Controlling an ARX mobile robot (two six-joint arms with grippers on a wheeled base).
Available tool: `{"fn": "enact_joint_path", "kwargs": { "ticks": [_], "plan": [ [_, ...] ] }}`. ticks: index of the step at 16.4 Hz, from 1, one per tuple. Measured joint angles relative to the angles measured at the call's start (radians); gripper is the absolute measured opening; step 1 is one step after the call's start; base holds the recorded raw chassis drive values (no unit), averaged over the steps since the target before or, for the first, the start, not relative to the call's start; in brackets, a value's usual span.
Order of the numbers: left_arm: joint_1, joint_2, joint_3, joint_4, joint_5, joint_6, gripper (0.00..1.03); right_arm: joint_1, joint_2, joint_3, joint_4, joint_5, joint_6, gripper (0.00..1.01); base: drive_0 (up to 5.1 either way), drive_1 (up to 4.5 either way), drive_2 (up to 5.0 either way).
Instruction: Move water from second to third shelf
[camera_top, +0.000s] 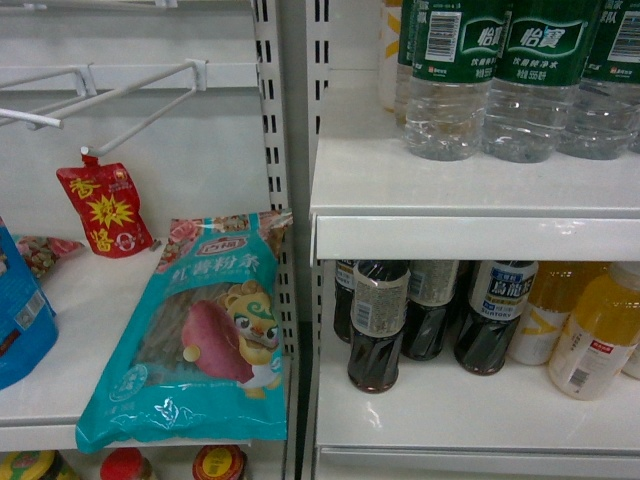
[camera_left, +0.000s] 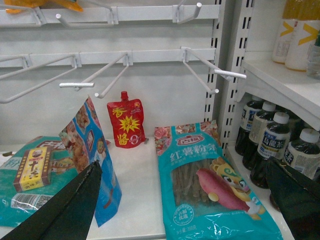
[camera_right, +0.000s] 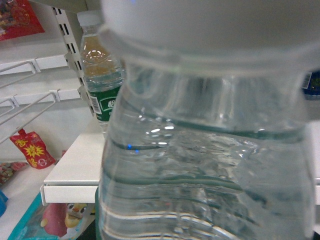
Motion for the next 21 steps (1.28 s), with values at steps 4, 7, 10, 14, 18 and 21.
{"fn": "enact_joint_path", "kwargs": {
  "ticks": [4,7,10,14,18,21],
  "plan": [
    [0.000,0.000,0.000,0.003,0.002,0.000,0.98,0.000,0.000,0.000,0.001,0.000,0.000,0.43,0.0,0.00,0.0],
    [0.000,0.000,0.000,0.003,0.002,0.000,0.98,0.000,0.000,0.000,0.001,0.000,0.000,0.43,0.0,0.00,0.0],
    [0.000,0.000,0.000,0.003,0.002,0.000,0.98,-0.069,0.035,0.041,-0.095,-0.169,0.027,0.43,0.0,0.00,0.0],
    [0.000,0.000,0.000,0.003,0.002,0.000,0.98,-0.099,0.220,0.119,0.038,-0.269,0.015,0.43,0.0,0.00,0.0],
    [0.000,0.000,0.000,0.003,0.002,0.000,0.98,-0.097,0.467,0.228,0.172,-0.203,-0.037,0.43,0.0,0.00,0.0],
    [0.000,0.000,0.000,0.003,0.002,0.000,0.98,-0.088,0.627,0.286,0.219,-0.155,-0.060,0.43,0.0,0.00,0.0]
  ]
}}
